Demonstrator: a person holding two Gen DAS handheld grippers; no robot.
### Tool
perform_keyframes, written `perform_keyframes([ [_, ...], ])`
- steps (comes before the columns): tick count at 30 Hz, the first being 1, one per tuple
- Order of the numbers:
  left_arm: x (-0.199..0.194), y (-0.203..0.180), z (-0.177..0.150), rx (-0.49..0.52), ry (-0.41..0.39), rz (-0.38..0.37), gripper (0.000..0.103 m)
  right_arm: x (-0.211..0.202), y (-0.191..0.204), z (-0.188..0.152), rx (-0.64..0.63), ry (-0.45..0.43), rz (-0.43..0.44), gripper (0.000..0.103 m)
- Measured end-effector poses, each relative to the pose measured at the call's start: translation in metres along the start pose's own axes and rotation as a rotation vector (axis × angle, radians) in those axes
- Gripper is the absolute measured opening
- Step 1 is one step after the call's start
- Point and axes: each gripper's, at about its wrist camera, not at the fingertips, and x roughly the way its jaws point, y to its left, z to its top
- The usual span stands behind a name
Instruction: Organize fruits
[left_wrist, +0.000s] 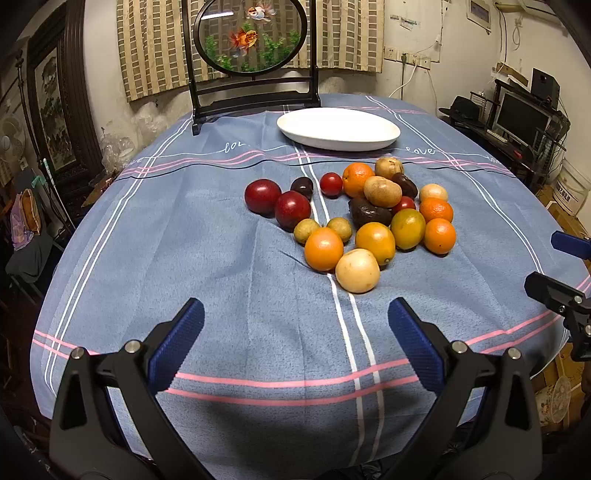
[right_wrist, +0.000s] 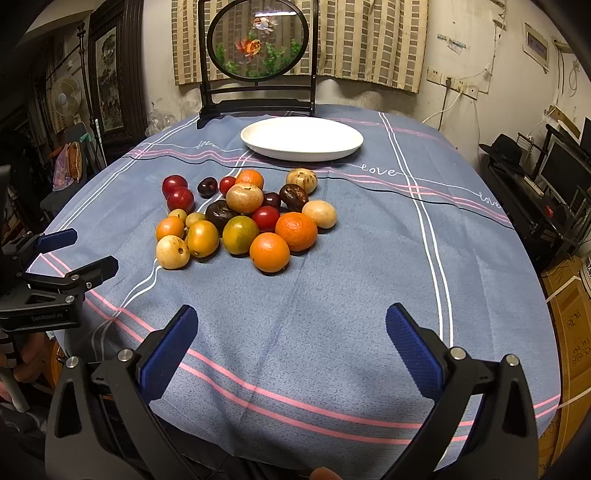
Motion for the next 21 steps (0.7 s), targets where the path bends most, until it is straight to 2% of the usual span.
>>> perform_keyframes([
  [21, 0.0013, 0.0005, -0.0013, -0.001, 0.006, -0.001, 0.101, 0.0050, 0.0019, 0.0008, 0.002, 0.009, 0.003, 0.102],
])
